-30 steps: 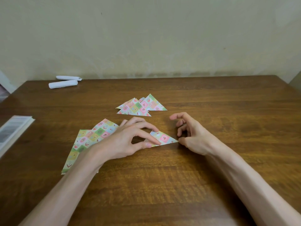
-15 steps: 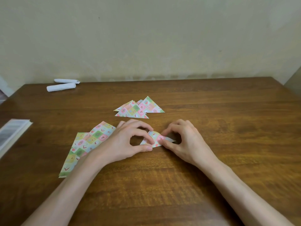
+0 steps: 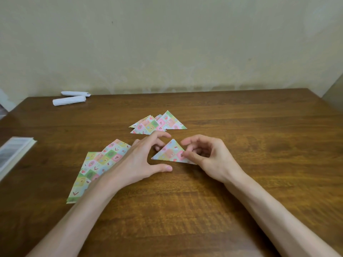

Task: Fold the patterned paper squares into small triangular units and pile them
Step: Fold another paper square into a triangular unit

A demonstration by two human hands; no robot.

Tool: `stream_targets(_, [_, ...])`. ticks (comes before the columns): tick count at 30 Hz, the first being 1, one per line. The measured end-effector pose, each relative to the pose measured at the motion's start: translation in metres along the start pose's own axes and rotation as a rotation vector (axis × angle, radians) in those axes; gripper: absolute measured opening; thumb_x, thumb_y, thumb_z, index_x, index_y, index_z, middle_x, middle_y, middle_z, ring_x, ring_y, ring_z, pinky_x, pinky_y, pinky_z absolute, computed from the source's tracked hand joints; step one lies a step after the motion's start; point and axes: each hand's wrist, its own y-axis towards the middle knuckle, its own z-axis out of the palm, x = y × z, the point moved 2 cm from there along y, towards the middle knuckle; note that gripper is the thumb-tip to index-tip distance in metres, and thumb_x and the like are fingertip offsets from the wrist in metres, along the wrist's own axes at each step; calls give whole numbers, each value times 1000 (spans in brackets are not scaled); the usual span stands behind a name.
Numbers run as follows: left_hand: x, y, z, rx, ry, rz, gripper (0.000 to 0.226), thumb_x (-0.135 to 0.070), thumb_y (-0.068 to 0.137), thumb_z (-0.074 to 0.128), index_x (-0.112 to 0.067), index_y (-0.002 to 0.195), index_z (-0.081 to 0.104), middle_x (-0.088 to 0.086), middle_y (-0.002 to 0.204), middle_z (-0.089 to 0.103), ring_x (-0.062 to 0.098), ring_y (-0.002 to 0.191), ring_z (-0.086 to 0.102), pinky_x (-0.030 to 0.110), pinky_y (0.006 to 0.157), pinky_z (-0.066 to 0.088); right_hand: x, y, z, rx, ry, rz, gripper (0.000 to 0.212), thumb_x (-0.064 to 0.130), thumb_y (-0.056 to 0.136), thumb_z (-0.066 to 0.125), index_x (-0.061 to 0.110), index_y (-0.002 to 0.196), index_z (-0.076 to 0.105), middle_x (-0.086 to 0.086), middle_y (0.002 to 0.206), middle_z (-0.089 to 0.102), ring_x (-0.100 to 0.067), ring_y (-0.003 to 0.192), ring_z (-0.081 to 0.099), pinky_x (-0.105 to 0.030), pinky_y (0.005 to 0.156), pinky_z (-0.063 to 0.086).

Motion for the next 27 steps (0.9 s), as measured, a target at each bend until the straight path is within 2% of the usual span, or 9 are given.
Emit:
stream_targets(3, [-2,1,-2,-75,-85,-13,72,-49,78,84,-50,139,46,-19,100,69,-2,106,59,22,96,39,2,-1,0,1,50,-43,18,6,96,70,15,111,74,-2,83,70,-12,82,63,-29,87,54])
stream_targets(6, [-6,2,-8,-110,-230,-2,31,-38,85,81,-35,115,74,-20,89,74,-7,73,58,15,69,38,4,-1,0,-14,90,-50,19,5,99,66,14,113,74,2,85,67,-10,83,59,-25,85,51])
stream_targets(8, [-4,1,-9,-110,-281,0,14,-45,88,77,-34,95,80,-13,84,75,10,61,53,32,58,41,5,-1,1,-19,97,-46,19,6,99,67,15,114,74,3,85,66,-8,82,57,-21,82,50])
stream_targets(9, [-2,1,-9,-111,-302,-4,16,-49,88,76,-35,92,80,-7,85,76,30,67,57,49,62,46,6,-1,2,-19,104,-41,18,9,97,70,16,114,75,4,83,65,-9,80,56,-22,81,49])
stream_targets(11, [-1,-1,-10,-126,-364,-5,17,-48,88,77,-32,92,81,0,87,77,42,83,65,59,76,53,8,-2,4,-13,78,-41,18,21,93,78,20,111,76,3,82,63,-11,77,54,-25,77,48])
stream_targets(16, [-6,-1,-9,-80,-402,14,16,-41,89,76,-27,93,82,-2,91,78,34,89,69,53,82,55,5,-5,6,25,-171,-27,22,42,88,80,21,82,76,11,66,64,-5,58,48,-19,59,38])
stream_targets(22, [-11,-3,-7,-31,-367,1,23,-49,84,75,-28,91,82,-6,85,76,13,80,68,45,69,52,6,-7,6,44,-229,-26,24,42,91,77,22,79,73,3,64,64,-3,56,46,-18,57,37])
stream_targets(25, [-8,-2,-9,-93,-350,14,22,-50,84,75,-28,83,80,-1,76,72,20,69,58,47,65,47,6,-6,7,29,-196,-3,28,46,89,78,21,77,74,8,61,61,-3,55,44,-18,56,36])
stream_targets(27, [-7,-3,-13,-123,-374,17,19,-48,84,77,-29,80,80,-1,76,73,32,72,62,51,69,50,5,-5,4,9,-181,3,30,47,86,80,20,75,75,7,61,62,-4,55,45,-20,57,36])
